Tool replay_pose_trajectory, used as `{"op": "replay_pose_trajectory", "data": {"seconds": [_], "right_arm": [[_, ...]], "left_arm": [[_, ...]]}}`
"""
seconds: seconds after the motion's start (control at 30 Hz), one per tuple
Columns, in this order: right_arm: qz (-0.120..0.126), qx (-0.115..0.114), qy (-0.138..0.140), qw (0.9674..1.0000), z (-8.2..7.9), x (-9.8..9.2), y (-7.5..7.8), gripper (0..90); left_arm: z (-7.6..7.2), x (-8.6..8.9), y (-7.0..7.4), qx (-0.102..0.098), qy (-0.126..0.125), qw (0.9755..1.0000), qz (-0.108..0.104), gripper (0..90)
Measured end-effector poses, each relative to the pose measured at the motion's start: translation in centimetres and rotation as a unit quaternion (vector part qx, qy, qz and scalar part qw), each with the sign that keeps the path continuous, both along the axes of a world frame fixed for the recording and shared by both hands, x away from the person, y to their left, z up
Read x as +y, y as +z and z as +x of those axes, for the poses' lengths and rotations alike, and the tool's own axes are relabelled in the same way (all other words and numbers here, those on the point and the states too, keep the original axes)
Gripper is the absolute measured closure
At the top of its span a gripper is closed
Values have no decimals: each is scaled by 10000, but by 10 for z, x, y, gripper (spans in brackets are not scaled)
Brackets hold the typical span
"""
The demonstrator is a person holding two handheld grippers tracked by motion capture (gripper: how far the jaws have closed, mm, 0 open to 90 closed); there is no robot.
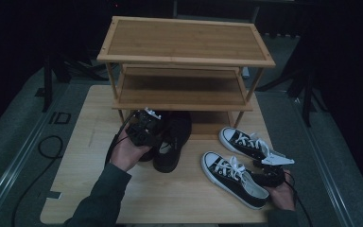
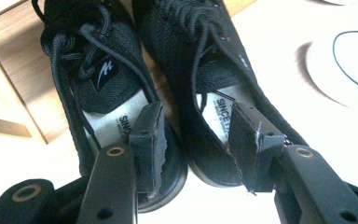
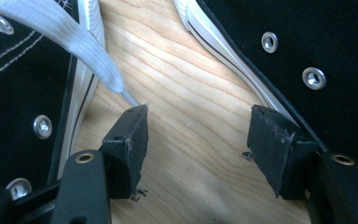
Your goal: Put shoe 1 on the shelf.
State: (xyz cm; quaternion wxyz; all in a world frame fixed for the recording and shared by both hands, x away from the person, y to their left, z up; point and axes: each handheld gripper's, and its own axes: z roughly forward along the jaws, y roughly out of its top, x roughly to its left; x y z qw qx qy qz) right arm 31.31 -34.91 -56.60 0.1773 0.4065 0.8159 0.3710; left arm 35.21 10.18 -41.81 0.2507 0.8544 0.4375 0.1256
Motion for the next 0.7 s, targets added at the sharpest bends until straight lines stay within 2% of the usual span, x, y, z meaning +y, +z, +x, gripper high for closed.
{"op": "replay_pose_trajectory", "data": {"seconds": [0.03,0.2,0.47,0.7], "right_arm": [[-5,-2,1,10000,0,0,0,379],[-7,-9,5,10000,0,0,0,379],[-6,-3,4,10000,0,0,0,379],[-11,-10,5,10000,0,0,0,378]], "left_arm": [[-4,1,2,13,-75,10000,-64,572],[-9,2,2,67,-226,9997,-52,609],[-15,10,-7,171,-427,9989,-97,631],[-20,17,-19,198,-498,9985,-75,718]]}}
